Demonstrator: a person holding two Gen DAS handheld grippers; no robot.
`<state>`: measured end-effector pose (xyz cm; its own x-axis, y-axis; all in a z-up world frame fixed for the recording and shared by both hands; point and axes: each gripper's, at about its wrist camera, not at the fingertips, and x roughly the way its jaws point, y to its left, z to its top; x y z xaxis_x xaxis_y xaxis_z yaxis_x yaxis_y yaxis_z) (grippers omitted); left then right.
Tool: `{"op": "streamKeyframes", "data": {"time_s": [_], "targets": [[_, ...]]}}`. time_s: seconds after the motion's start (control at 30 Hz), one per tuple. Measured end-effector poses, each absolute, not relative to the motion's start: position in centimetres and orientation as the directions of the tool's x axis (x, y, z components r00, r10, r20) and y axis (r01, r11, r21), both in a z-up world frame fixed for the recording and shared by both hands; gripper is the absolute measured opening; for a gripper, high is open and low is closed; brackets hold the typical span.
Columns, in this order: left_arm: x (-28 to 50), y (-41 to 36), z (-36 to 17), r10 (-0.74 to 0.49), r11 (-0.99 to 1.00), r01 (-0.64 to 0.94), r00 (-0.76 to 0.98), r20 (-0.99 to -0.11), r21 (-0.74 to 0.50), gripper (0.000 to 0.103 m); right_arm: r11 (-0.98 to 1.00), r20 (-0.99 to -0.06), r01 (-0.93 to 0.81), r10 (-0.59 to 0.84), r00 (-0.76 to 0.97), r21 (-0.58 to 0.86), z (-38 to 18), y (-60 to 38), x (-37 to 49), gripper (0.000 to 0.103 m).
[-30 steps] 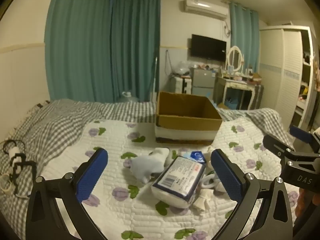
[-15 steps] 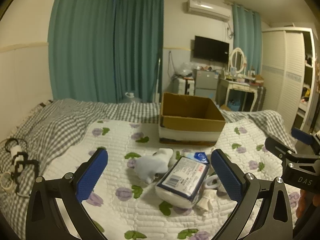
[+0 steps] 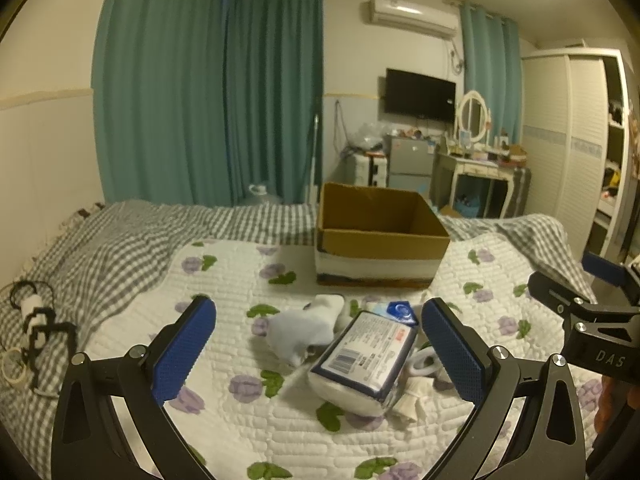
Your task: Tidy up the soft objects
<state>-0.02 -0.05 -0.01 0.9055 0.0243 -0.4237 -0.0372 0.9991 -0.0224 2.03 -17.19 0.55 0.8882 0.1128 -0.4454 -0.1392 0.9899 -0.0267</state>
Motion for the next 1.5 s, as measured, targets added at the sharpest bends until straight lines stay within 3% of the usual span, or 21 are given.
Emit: {"op": "streamKeyframes", "data": {"time_s": [1.33, 1.5], "targets": [[-0.9, 0.2, 1.3, 0.001, 0.999, -0.022, 0.922, -0.386, -0.049, 0.103, 0.987, -0.434, -0.155, 0.126, 0.892, -0.032, 1.8, -17.3, 1.7, 0.103], [0.0, 0.2, 0.1, 0.000, 0.999, -0.020, 0.901, -0.433, -0.040, 0.103, 0.983, -0.454, -0.178, 0.145, 0.879, -0.031, 1.8, -17.4, 1.6, 0.103]]}}
